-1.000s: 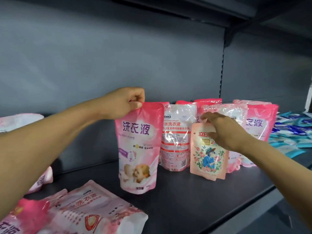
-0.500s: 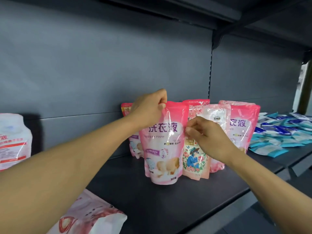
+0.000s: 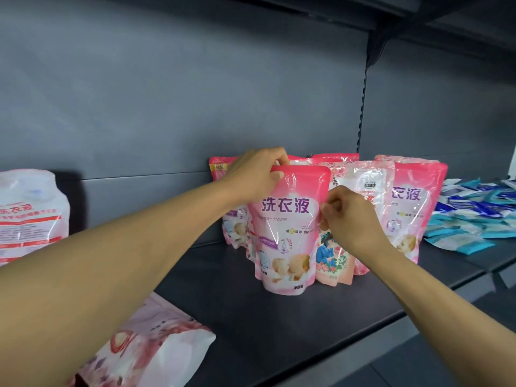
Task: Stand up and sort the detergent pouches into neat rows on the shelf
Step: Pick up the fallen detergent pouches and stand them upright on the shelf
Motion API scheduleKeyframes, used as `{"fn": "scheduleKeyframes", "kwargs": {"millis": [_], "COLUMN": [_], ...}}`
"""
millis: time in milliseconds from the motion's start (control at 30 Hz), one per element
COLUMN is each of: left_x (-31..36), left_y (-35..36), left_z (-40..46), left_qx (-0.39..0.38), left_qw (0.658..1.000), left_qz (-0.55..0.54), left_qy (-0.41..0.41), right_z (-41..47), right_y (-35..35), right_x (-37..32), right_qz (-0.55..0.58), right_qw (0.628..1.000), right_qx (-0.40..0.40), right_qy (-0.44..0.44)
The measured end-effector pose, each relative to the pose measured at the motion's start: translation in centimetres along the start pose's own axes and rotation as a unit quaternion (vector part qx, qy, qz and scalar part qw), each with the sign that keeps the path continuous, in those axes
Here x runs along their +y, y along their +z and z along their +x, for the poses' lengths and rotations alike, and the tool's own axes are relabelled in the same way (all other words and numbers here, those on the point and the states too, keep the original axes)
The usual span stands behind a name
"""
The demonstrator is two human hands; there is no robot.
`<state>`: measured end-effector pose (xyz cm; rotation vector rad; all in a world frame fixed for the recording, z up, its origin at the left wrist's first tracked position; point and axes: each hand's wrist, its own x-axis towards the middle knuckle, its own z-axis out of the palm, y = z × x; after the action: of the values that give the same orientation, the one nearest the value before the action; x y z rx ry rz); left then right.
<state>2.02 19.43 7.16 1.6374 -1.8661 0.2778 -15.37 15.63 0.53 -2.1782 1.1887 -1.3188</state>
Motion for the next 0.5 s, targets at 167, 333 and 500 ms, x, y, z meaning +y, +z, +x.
{"fn": "scheduleKeyframes", "kwargs": {"millis": [167,333,500], "left_x": [-1.2,-3.4,-7.6], "left_y": [-2.0,-5.1,-8.3], "left_z": [-3.5,-8.5,-14.6], "left_qx": [-0.021,-0.077,-0.206], "left_qw": [0.998,0.988,0.943], "left_qz": [0.065,0.129,0.181], "left_qy": [0.013,-0.046,-0.189], "right_z": [-3.6,-6.8,-8.0], "right_y": [-0.1,2.3,9.4], "right_x": [-1.9,-5.1,-8.5], "right_qz": [0.025,0.035,0.054], "right_qw": [0.995,0.981,0.927], "right_qx": [0.066,-0.054,-0.366], "right_qy": [-0.074,-0.182,-0.062]}}
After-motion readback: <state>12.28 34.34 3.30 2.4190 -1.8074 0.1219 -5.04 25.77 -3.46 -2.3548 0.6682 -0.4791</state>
